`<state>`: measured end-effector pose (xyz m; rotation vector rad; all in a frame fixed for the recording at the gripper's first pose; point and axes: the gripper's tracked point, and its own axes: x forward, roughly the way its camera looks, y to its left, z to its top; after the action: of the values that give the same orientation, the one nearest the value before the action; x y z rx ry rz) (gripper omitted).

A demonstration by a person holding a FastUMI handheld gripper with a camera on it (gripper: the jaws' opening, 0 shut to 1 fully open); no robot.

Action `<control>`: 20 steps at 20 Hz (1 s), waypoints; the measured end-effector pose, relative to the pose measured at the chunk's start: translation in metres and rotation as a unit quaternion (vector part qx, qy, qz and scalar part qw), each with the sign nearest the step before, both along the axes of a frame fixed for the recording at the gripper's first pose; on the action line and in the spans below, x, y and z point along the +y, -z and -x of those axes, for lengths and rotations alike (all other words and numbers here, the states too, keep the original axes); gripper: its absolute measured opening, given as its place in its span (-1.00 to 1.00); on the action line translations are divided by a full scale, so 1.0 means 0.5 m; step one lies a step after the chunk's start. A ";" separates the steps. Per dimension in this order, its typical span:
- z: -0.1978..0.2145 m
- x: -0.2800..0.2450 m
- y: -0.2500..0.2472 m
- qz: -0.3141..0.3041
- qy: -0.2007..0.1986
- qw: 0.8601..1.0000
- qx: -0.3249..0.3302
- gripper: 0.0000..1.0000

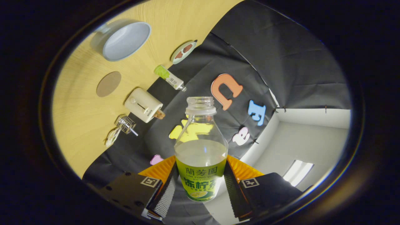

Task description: Take the bottle from table, then pour the juice into the cup, finally place the bottle on the coaster

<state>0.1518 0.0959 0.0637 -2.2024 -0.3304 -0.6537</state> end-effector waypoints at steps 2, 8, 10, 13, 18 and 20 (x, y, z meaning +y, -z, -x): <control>-0.004 0.004 0.002 -0.002 -0.003 1.000 0.000 0.60; -0.015 -0.008 0.024 -0.071 -0.012 0.997 0.028 0.61; -0.025 -0.017 0.039 -0.112 -0.015 0.992 0.047 0.61; -0.034 -0.015 0.059 -0.151 -0.019 0.986 0.065 0.61; -0.064 -0.034 0.116 -0.286 -0.023 0.950 0.127 0.62; -0.077 -0.042 0.137 -0.345 -0.026 0.926 0.148 0.62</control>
<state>0.1905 0.0749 -0.0050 -1.5689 0.0107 -0.3230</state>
